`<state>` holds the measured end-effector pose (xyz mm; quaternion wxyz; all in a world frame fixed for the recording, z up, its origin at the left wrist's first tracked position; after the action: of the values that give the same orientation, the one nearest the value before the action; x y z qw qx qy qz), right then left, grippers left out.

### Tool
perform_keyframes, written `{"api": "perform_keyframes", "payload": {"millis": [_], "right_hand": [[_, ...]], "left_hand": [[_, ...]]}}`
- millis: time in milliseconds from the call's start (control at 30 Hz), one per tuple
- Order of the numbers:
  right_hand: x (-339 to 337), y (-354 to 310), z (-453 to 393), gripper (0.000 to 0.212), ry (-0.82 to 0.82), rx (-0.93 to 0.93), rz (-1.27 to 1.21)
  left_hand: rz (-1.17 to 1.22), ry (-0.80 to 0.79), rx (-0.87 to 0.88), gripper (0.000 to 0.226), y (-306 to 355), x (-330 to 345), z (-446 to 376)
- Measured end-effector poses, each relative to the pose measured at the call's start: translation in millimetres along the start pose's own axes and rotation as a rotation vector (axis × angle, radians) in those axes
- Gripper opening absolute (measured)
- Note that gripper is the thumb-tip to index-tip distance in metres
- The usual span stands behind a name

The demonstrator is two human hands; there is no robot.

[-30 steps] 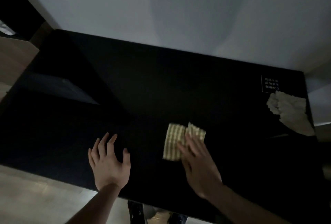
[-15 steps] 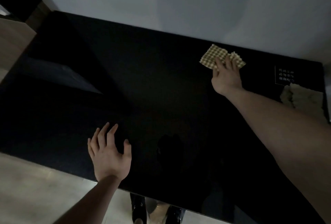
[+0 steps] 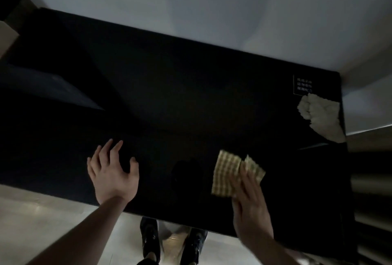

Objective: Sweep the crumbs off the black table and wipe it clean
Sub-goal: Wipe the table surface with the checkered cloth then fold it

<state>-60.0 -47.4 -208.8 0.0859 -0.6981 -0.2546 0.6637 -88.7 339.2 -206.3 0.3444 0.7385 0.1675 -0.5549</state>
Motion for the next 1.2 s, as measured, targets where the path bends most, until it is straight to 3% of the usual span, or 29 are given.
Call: {"api": "perform_keyframes", "payload": {"millis": [167,267,400,533,700,867,1200], "right_hand": [[-14.2,-3.8,33.2,0.051,-0.025,0.029,-0.145],[-29.4,10.0,-28.1,0.064,0.001,0.122,-0.269],[-48.6,40.4,-144.7,0.047,0.212,0.216,-0.236],[-58.6,64.0,-255.2,0.045,0.309,0.259,-0.139],[-27.4,101.5,-309.2,0.05,0.134,0.262,0.014],[5.7,86.0,-234.6,0.054,0.102,0.142,0.179],[-19.6,43.9,61.0,0.054,0.023,0.04,0.003]], "left_hand": [[0.009,0.007,-0.004,0.068,1.5,-0.7,-0.2],[0.007,0.011,0.002,0.069,2.9,-1.4,0.1],[-0.004,0.014,0.014,0.069,1.5,0.9,0.2],[-0.004,0.036,0.022,0.069,0.0,1.7,-0.2],[0.009,0.066,0.026,0.069,-0.2,3.8,-0.3],[0.012,0.065,0.025,0.069,-0.7,4.1,-0.2],[0.018,0.055,0.013,0.068,0.9,0.4,2.1]]}}
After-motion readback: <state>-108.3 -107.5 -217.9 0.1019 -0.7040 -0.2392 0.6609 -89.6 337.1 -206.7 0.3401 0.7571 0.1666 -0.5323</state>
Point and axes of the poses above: each hand's wrist, its own z-axis away from the middle knuckle, its own x-axis out of the palm, y = z × x, the point moved 9 cm from there along -z, towards the middle knuckle, and after that the axes turned 13 degrees about y, right-handed, at the moved point
